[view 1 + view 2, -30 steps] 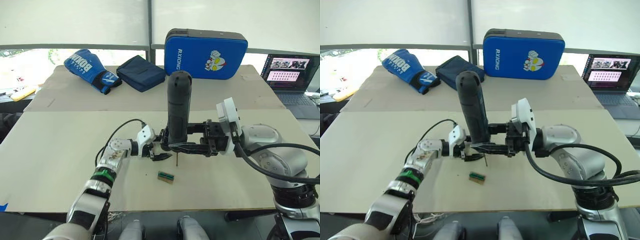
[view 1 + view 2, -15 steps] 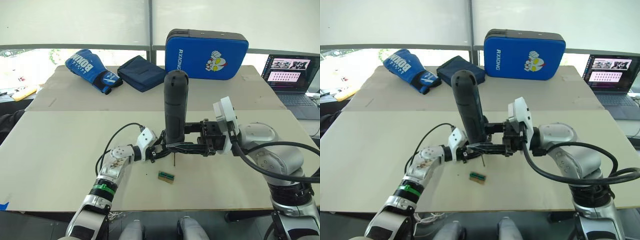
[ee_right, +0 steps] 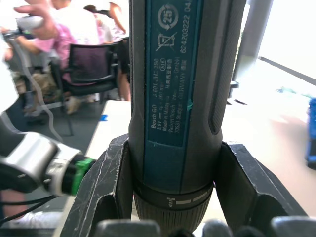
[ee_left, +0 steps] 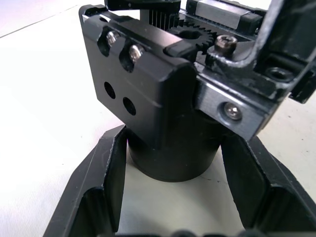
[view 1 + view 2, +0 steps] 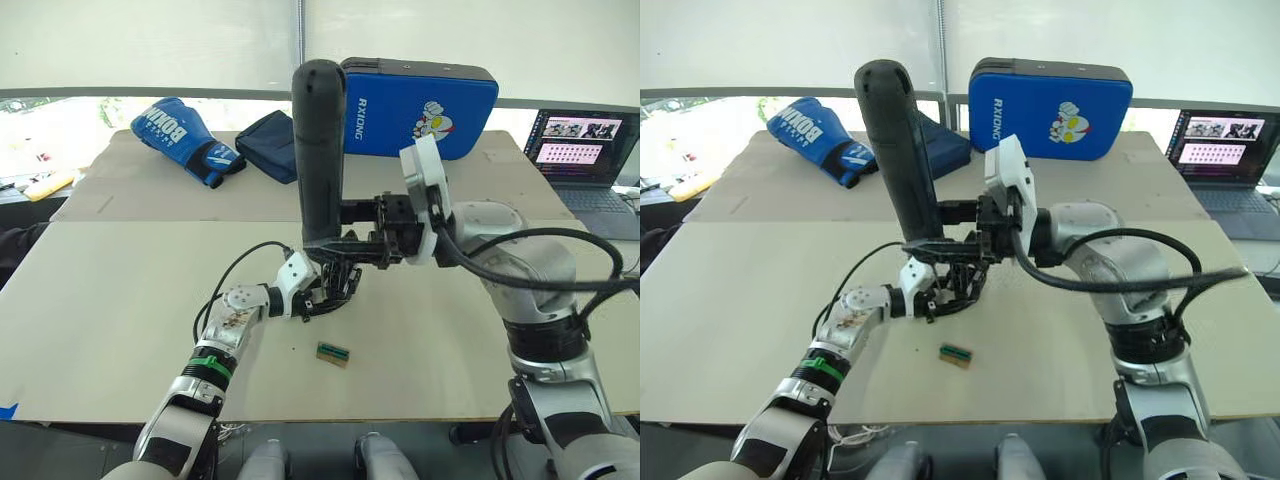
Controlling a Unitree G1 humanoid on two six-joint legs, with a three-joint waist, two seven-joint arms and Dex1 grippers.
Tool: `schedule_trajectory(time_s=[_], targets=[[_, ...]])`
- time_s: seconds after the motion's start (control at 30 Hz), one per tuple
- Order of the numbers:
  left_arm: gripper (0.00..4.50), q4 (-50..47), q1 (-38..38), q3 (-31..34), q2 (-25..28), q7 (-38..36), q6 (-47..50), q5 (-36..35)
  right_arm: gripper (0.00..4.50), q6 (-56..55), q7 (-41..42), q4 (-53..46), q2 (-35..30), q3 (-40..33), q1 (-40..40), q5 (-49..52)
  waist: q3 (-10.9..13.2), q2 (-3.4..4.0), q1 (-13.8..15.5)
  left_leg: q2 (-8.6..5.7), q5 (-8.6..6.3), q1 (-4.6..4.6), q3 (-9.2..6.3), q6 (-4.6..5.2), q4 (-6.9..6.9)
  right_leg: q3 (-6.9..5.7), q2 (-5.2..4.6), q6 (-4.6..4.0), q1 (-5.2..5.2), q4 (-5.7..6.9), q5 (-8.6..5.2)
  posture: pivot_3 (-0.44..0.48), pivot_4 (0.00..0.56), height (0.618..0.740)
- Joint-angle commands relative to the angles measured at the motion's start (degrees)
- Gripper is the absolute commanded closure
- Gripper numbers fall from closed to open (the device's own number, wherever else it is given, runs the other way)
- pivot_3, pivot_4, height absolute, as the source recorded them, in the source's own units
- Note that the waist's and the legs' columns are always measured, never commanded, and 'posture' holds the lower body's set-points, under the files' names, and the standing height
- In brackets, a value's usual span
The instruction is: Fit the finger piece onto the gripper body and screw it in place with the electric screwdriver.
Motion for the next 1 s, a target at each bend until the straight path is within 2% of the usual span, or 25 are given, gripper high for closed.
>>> schedule_trajectory(time_s=[0.03,0.27,1.0], targets=[[2.2,-0.17,0.06,0.5,0.77,-0.95,-0.38,-0.61,2.57,-2.04,-0.47,-0.25,0.78,-0.6,-2.44,-1.25,0.0,0.0,-0.05,0.0,0.0,0.0,0.0,0.0,-0.01,0.0,0.0,0.0,-0.01,0.0,0.0,0.0,0.15,0.74],[2.2,-1.83,2.06,0.59,0.96,-0.86,0.16,-1.16,2.57,-5.15,-0.36,2.37,2.58,0.59,-2.3,-5.71,-0.01,0.01,-0.28,0.01,0.0,-0.01,0.0,0.0,-0.04,0.0,0.01,0.0,-0.04,0.01,0.0,0.0,0.15,0.74],[2.2,-1.68,1.81,0.86,1.82,-1.12,0.24,-1.08,2.57,-4.01,0.42,2.55,3.23,0.51,-4.67,-6.61,-0.01,0.02,-0.63,0.02,0.0,0.01,-0.02,0.0,-0.1,0.0,0.01,-0.01,-0.05,0.0,0.0,0.0,0.15,0.74]])
